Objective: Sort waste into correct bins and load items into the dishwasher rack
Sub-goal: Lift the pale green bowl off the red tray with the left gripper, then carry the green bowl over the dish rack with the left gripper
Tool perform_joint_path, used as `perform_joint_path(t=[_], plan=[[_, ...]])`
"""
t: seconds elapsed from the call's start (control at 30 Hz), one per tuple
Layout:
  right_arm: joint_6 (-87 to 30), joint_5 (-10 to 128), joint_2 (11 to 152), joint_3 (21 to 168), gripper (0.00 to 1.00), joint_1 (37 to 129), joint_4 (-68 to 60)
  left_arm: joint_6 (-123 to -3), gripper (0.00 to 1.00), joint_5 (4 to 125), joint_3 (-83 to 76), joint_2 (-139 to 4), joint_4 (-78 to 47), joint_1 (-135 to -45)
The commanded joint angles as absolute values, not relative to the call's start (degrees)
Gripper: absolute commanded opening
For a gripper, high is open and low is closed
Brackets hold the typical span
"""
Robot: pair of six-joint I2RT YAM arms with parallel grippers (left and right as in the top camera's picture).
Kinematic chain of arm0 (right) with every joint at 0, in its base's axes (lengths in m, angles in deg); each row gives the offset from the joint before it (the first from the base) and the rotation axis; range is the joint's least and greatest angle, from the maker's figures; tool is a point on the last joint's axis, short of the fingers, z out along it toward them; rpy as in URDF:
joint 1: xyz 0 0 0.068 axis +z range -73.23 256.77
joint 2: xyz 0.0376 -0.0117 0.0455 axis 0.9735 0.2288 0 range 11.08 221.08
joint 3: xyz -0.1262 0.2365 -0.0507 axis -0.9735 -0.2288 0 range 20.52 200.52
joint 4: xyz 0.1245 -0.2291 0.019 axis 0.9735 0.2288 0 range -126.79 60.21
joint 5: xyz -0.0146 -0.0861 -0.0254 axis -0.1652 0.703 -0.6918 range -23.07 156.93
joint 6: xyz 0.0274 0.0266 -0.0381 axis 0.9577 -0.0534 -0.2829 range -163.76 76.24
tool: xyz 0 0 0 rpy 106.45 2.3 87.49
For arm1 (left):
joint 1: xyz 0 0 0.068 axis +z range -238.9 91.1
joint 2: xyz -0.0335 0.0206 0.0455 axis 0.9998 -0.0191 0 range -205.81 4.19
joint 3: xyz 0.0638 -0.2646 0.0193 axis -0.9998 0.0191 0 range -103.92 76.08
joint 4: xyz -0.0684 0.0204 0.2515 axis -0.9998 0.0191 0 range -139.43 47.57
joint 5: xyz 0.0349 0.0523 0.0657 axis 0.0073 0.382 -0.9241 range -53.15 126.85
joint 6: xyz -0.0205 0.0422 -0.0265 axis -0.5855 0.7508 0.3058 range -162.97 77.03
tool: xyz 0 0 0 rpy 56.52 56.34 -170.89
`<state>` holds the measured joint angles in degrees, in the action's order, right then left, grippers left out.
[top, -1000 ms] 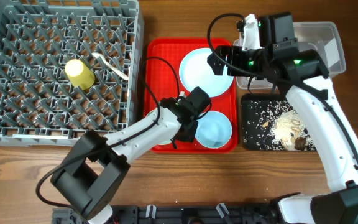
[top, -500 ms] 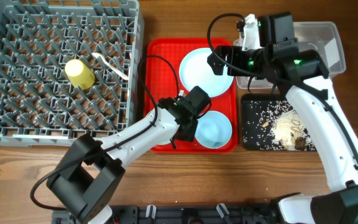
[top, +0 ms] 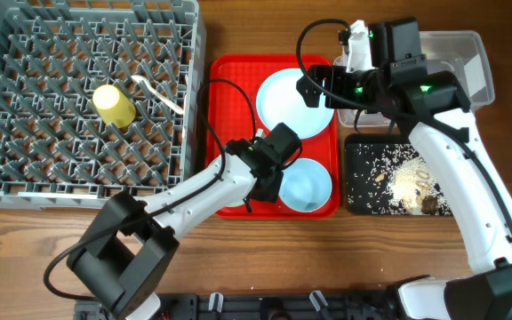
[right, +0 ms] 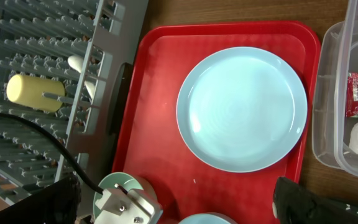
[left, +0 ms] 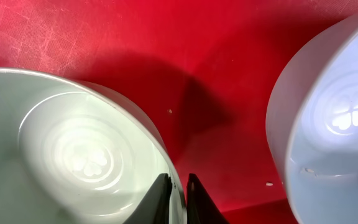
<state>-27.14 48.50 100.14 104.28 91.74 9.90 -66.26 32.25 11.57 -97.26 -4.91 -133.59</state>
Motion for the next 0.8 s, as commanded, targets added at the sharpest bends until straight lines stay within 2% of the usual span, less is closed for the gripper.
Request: perform_joint_path(t=[0.0,0.4,0.6,0.77], plan=[[-26.79,47.58,100.88,104.17,1.0,91.8,9.75,-66.63,0.07,33.45,11.27,-98.09,-5.05,-133.81],[-26.84,47.58,100.88,104.17,1.0,91.8,9.75,-66.59,0.04,35.79,11.24,-98.02,-4.63,-133.81],[-26.81,47.58,100.88,104.17,1.0,91.8,9.75,-55.4,0.04,37.04,5.36,-94.61,-1.85,-131.91],[-26.84,47.58,100.88,104.17,1.0,91.8,9.75,-49.13,0.04,48.12,-2.61,-88.6,2.39,-124.59]])
